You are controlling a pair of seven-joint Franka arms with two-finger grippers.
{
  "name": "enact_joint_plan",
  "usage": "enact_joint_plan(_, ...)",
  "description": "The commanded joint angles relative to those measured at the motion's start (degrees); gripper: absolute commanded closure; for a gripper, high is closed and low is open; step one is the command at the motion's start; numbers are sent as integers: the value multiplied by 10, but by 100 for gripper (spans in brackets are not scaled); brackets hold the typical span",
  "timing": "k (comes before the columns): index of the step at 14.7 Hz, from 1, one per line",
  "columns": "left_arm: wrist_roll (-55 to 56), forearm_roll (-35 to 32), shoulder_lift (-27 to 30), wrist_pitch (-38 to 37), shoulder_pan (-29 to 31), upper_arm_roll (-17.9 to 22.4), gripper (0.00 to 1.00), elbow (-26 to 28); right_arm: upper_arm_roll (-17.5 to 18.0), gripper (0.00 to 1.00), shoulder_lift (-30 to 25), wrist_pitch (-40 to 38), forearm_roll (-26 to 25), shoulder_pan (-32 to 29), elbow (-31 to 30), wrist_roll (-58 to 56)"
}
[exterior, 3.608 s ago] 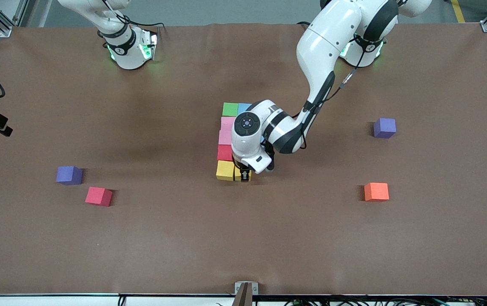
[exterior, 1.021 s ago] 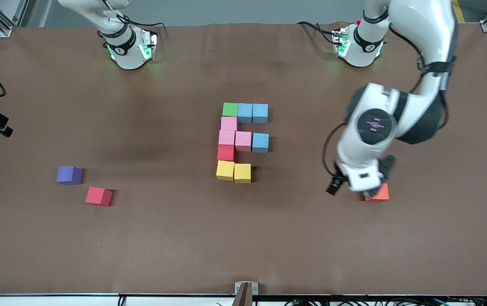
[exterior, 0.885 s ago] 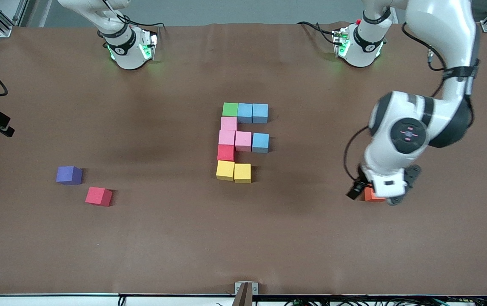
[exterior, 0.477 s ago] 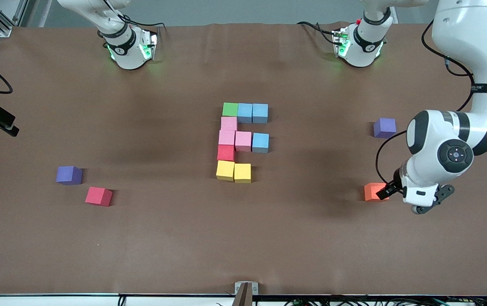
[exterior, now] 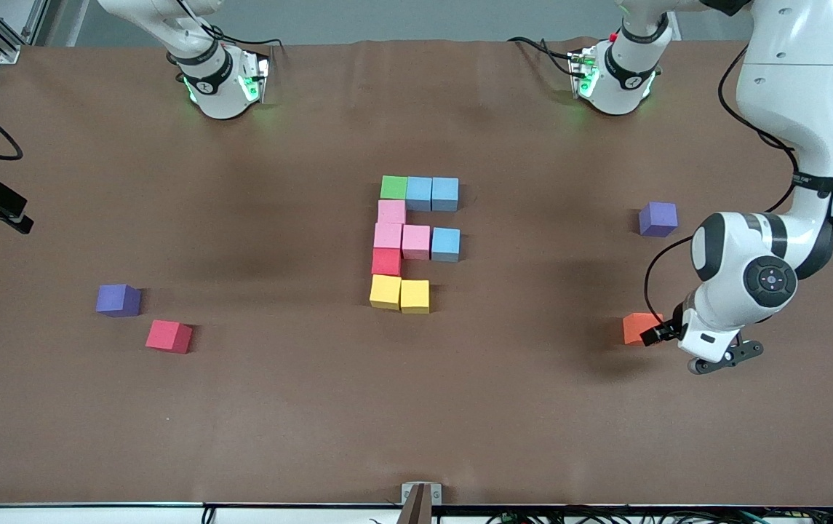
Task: Arrange 11 blocks into digit 3
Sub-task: 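Move the left gripper to the orange cube and grasp it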
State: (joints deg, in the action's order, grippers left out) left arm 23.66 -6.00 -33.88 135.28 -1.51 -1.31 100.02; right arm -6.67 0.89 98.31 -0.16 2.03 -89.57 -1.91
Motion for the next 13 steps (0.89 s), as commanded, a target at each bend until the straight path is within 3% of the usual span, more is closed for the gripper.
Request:
enact_joint_plan(1, -37, 17, 0, 9, 3, -12, 0, 2, -2, 0, 1, 1, -2, 2, 5, -2)
enact_joint_plan(7, -102, 26, -15, 9, 7, -20, 0, 2, 3, 0, 0, 1, -1, -12, 8, -4)
enact_joint_plan(10, -107, 31, -29, 23, 13, -24, 3, 3, 38, 0, 0, 1, -1, -51, 8, -8)
enact_joint_plan(11, -107, 43, -29, 24, 13, -24, 13, 3, 43, 0, 0, 1, -1, -55, 8, -9)
enact_joint_plan(13, -93, 68, -28, 23, 8, -30, 46, 1, 43, 0, 0, 1, -1, -53, 8, -9)
